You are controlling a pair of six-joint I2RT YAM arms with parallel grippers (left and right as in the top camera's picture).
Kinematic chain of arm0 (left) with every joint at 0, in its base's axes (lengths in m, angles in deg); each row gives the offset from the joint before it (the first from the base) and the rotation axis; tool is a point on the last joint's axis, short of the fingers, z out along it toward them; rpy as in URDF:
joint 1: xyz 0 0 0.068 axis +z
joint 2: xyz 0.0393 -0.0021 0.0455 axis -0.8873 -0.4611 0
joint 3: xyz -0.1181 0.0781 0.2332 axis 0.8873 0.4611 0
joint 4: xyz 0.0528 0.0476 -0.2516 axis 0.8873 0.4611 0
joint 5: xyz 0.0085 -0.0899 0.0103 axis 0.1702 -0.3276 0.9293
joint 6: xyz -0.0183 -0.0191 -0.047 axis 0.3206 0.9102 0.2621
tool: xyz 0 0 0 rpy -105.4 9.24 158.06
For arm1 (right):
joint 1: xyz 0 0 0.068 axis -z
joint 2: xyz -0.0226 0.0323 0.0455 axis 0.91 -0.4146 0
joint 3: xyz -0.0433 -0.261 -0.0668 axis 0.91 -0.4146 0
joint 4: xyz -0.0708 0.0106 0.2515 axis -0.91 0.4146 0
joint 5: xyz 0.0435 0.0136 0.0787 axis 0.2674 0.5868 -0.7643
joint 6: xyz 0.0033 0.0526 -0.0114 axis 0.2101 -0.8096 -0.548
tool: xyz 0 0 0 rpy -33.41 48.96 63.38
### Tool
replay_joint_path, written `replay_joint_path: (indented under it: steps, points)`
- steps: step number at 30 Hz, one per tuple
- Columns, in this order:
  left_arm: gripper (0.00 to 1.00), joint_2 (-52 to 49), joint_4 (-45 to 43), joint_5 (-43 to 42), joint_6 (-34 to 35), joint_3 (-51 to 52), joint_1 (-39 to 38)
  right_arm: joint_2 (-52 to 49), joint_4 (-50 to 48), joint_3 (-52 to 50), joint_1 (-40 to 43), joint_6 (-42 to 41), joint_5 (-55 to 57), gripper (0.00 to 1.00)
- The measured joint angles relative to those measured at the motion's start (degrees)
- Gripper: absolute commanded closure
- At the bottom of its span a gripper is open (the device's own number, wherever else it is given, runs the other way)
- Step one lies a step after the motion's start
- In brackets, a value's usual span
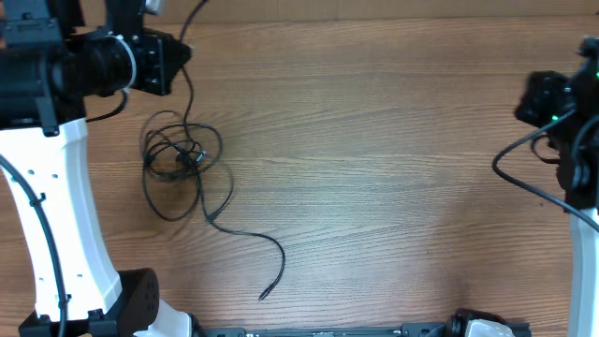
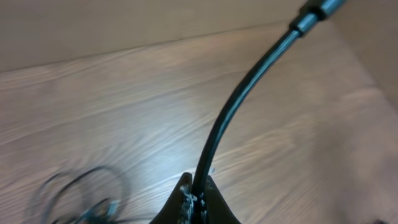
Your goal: Untangle cables
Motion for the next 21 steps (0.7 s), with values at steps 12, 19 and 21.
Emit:
replay_joint_path:
  steps: [12, 19, 21]
  points:
    - [0.96, -4.5, -14.7, -7.3, 8.4, 0.0, -17.9, -3.6, 5.0, 0.0, -6.2, -1.3, -9.6, 0.7]
    - [0.0, -5.7, -20.7, -7.2, 12.8, 0.0, -25.6, -4.7, 6.9, 0.0, -9.0, -1.6, -10.1, 0.4]
    - [0.0, -5.7, -20.9, -3.9, 13.2, 0.0, -27.6, -6.4, 7.8, 0.0, -10.5, -1.7, -10.1, 0.39]
